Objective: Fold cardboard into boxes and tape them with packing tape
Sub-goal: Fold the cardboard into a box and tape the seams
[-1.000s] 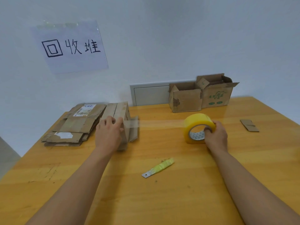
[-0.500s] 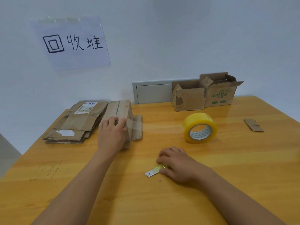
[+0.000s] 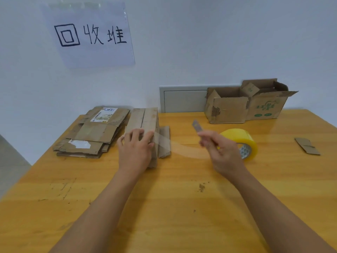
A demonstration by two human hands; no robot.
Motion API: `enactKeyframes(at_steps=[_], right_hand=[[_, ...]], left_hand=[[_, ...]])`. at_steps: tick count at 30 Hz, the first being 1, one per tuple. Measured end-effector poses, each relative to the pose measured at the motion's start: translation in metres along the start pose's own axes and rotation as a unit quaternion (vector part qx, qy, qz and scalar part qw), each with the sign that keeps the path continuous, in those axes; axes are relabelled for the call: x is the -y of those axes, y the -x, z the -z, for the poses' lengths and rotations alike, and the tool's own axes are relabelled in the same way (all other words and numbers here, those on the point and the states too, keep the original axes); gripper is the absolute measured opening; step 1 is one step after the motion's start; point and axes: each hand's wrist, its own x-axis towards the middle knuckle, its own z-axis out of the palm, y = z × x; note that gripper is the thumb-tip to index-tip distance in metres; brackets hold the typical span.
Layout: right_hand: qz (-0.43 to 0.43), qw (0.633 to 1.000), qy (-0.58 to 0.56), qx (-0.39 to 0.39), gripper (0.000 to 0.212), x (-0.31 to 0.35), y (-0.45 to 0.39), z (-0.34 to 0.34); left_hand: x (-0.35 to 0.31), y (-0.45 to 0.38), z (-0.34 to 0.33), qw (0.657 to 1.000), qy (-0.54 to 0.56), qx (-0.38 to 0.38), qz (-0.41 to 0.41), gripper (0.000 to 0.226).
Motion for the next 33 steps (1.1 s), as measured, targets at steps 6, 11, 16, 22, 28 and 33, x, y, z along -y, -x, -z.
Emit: enactKeyframes(at_steps=[6,11,16,22,28,33], right_hand=[[-0.068,0.964,0.248,-0.063,0.041,-0.015,-0.026,0.026],[-0.110,0.978,0.176,0.010,0.052,0.001,-0.021,0.015],[-0.129,0.967,0.217,0.029,0.046,-0.002,-0.027,0.019],[-0.108,0.964,0.220,0.107,0.035,-0.004,-0.031,0.009],[-0.105,0.967,0.194,0.130,0.034,-0.002,-0.035,0.003],[-0.109,0.971,0.124,0.174,0.052,0.015,-0.038,-0.005]], left_hand=[[-0.002,0.001,0.000,1.000,0.015,-0.004,0.008,0.025],[-0.003,0.001,0.002,1.000,0.019,0.005,0.017,0.025],[-0.004,0.001,0.004,0.999,0.027,0.016,0.016,0.025],[0.000,-0.003,0.002,1.000,0.014,0.011,0.011,0.026],[0.002,-0.003,-0.003,1.000,-0.008,0.003,0.018,0.026],[0.002,-0.001,-0.004,1.000,-0.002,-0.021,-0.006,0.022]])
